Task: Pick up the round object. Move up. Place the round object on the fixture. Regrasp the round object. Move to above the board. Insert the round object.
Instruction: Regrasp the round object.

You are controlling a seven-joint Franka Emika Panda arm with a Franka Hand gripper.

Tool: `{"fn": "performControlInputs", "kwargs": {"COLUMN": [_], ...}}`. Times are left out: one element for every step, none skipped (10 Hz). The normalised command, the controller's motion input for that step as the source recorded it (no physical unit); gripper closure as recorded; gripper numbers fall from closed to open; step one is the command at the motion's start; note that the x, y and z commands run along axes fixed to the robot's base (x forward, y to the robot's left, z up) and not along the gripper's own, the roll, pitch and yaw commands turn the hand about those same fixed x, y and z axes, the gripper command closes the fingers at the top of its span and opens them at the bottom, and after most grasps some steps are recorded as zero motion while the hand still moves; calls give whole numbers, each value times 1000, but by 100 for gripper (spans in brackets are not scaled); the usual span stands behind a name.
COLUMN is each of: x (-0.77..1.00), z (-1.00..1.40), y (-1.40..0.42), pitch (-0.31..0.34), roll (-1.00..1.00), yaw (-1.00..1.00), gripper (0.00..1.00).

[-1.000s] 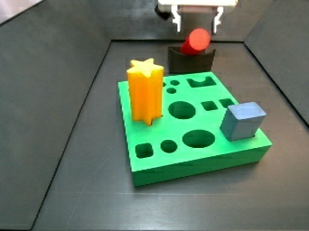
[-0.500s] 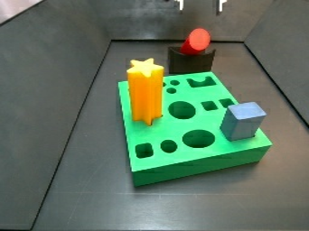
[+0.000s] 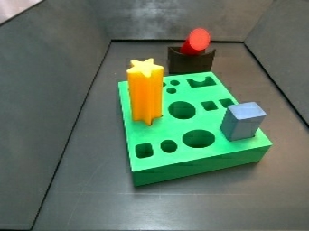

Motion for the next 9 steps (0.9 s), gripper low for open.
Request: {"fn": "performControlInputs", "kwargs": {"x": [-20,-26,-28,-23,-18,-18,-6,-2,2], "z": [46,55,32,16,10,13,10,8,8], "y": [-229,-53,-32,-45,-33,-23,-21,-18,-17], "pitch": [18,18,14,12,7,4,-1,-3,-3], "roll": [1000,1000,1000,1000,1000,1000,1000,1000,1000], "yaw": [37,37,38,38,39,40,41,42,43], "gripper": [0,0,0,0,0,0,0,0,0]}}
